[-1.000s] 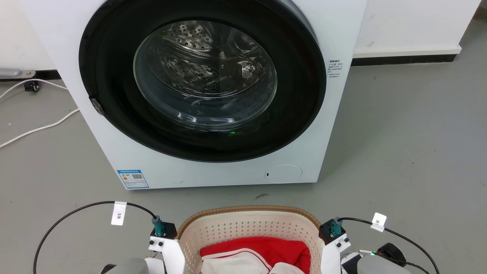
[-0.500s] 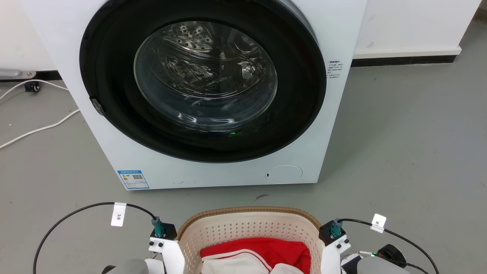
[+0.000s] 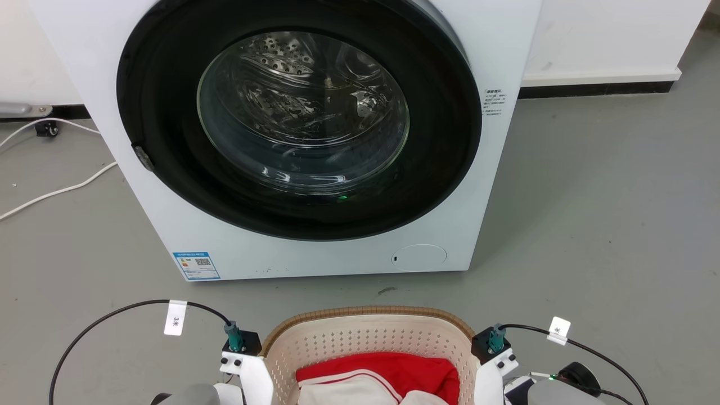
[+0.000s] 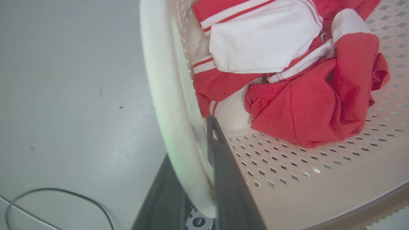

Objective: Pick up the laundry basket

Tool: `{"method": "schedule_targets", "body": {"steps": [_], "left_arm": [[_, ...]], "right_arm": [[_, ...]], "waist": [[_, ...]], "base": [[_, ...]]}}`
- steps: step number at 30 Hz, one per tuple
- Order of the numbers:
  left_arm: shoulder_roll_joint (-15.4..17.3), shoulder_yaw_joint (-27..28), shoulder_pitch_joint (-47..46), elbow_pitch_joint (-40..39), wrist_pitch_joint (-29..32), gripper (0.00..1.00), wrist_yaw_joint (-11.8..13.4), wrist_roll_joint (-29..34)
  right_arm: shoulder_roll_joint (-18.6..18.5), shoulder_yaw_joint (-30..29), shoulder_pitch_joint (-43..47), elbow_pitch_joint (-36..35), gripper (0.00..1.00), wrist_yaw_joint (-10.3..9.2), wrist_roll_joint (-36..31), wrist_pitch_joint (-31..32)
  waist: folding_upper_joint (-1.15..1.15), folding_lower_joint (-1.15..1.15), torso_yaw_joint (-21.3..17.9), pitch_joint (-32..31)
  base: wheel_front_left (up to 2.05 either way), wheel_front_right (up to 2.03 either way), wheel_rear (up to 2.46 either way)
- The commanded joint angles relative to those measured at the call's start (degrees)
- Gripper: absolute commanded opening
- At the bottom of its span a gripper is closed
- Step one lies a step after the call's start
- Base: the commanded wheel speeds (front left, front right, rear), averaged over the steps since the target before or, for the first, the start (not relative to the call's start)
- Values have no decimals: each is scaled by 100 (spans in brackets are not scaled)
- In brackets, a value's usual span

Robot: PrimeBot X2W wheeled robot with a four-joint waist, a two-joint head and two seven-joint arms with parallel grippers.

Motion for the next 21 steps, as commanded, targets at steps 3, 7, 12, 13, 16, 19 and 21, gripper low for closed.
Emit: {"method": "schedule_targets", "body": {"steps": [3,7,12,13,16,19,21], "left_arm": [[1,-26,-53,-37,-24,0,-41,-19],[-5,-32,-61,-34,-15,0,-41,-30],[-8,-41,-64,-33,5,0,-41,-37],[-10,-43,-63,-35,11,0,-41,-38],[-13,-47,-61,-37,22,0,-41,-54],[-9,-50,-64,-38,26,0,-41,-68],[-4,-53,-68,-38,29,0,-41,-75]], "right_arm": [[-26,40,-29,-8,0,-2,10,22],[-28,47,-20,-14,0,-2,15,30],[-27,57,-6,-23,0,-2,26,40],[-29,56,-2,-23,0,-2,30,46],[-36,59,16,-16,0,-2,36,67],[-42,61,20,-14,0,-2,41,82],[-45,63,14,-18,0,-2,42,80]], "waist": [[0,0,2,-5],[0,0,3,-9],[0,0,4,-11],[0,0,6,-13],[0,0,10,-15],[0,0,13,-12],[0,0,13,-9]], "base": [[0,0,0],[0,0,0],[0,0,0],[0,0,0],[0,0,0],[0,0,0],[0,0,0]]}}
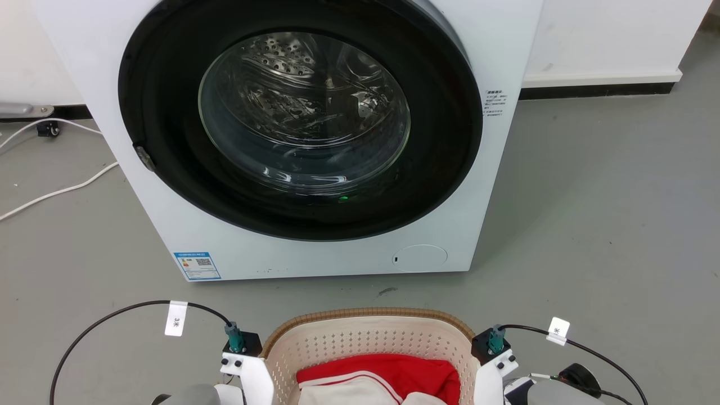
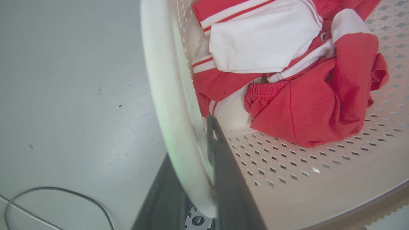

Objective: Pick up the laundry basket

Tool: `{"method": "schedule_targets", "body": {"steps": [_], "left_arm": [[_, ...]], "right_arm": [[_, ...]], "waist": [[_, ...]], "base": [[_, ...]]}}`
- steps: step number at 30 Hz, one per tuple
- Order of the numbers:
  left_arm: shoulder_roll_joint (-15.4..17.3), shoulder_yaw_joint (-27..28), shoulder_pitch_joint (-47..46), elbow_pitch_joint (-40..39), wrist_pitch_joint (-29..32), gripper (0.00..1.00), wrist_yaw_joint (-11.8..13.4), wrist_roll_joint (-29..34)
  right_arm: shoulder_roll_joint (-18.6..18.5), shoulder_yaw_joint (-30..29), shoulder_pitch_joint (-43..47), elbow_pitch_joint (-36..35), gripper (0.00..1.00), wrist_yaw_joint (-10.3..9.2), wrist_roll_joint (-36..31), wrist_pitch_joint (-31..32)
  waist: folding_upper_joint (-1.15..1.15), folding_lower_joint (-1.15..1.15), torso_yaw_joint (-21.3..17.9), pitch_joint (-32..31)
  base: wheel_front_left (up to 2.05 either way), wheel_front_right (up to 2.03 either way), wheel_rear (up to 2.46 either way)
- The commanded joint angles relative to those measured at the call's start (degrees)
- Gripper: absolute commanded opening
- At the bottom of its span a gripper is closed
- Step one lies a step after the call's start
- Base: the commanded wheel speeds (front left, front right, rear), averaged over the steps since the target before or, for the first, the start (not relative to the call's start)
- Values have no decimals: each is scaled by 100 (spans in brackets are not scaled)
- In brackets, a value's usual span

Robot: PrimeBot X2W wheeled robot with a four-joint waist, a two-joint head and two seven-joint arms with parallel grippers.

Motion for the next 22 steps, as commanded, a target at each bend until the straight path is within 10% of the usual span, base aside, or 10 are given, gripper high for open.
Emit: {"method": "schedule_targets", "body": {"steps": [1,22], "left_arm": [[-1,-11,-72,-35,8,0,-41,-20],[27,-23,-50,-71,15,0,-42,-43]], "right_arm": [[-46,29,10,-18,0,-2,-10,-5],[-63,36,40,-55,0,-2,4,60]], "waist": [[0,0,0,4],[0,0,-5,30]], "base": [[0,0,0],[0,0,0]]}}
